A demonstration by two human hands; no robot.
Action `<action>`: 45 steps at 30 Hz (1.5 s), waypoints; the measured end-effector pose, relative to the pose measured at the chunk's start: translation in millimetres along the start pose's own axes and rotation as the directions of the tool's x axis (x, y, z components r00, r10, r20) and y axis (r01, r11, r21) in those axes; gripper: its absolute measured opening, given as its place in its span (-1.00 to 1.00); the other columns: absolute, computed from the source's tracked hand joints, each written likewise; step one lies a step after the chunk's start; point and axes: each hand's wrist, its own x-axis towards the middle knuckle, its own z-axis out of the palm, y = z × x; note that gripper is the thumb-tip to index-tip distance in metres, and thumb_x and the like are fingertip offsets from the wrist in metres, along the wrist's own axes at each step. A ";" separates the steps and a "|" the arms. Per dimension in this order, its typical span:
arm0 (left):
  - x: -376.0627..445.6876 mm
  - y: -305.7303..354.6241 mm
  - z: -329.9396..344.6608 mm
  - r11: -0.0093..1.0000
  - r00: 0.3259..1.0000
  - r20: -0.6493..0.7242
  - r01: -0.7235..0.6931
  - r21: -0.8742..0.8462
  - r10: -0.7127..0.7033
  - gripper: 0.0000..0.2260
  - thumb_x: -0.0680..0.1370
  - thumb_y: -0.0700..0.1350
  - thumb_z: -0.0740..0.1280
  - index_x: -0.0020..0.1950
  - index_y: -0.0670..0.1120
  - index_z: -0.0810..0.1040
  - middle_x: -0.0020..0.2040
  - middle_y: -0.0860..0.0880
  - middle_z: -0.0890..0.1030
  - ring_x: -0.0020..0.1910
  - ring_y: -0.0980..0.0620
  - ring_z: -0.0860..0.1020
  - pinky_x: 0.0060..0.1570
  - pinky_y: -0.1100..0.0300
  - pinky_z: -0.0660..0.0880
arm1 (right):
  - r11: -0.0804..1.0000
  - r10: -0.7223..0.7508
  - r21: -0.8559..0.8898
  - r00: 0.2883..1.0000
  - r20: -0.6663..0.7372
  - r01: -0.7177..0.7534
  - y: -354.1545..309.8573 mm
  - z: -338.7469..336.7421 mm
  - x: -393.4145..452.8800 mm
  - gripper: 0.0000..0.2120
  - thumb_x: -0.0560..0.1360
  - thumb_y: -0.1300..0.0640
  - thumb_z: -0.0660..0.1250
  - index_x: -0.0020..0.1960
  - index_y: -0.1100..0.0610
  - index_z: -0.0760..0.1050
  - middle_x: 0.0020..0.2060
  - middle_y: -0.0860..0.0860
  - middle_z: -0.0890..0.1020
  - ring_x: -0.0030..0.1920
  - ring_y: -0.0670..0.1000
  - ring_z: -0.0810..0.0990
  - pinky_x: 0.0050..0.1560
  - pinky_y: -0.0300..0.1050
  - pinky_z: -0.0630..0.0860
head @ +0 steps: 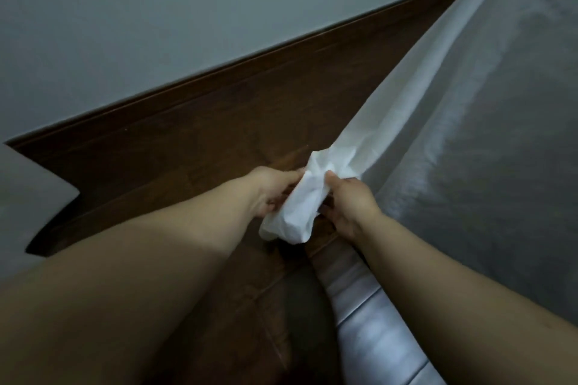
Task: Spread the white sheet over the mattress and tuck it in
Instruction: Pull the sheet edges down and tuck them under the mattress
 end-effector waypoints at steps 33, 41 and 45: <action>-20.4 -44.7 -147.8 0.764 0.761 -0.649 0.430 0.481 -0.020 -0.68 0.59 -0.13 0.23 0.33 -0.19 0.46 0.08 -0.13 0.52 0.23 -0.13 0.49 0.19 0.05 0.44 | 0.954 -0.265 -0.209 0.934 -0.241 0.217 17.2 27.6 -6.6 -0.70 0.50 -0.19 0.27 -0.20 0.03 0.38 -0.13 0.05 0.59 -0.02 0.14 0.60 0.13 0.19 0.55; -20.0 -50.3 -102.7 0.419 0.963 -0.256 0.200 0.886 0.083 -0.40 0.53 0.10 0.34 0.47 -0.13 0.26 0.38 -0.15 0.39 0.35 -0.12 0.41 0.25 0.07 0.42 | 0.918 -0.234 -0.340 0.971 -0.045 0.206 18.3 8.6 -15.7 -0.69 0.58 -0.05 0.19 0.25 0.06 0.42 0.09 -0.04 0.51 0.22 0.07 0.47 0.30 0.12 0.43; 16.6 -41.4 -25.7 0.429 0.974 0.041 -0.137 0.893 0.224 -0.14 0.35 0.32 0.41 0.52 0.03 0.16 0.47 -0.08 0.24 0.38 -0.14 0.35 0.29 -0.04 0.41 | 0.964 -0.146 -0.216 0.987 0.060 0.156 9.2 -6.1 -17.2 -0.68 0.61 0.14 0.16 0.34 0.12 0.45 0.16 -0.03 0.50 0.26 0.00 0.42 0.39 0.09 0.35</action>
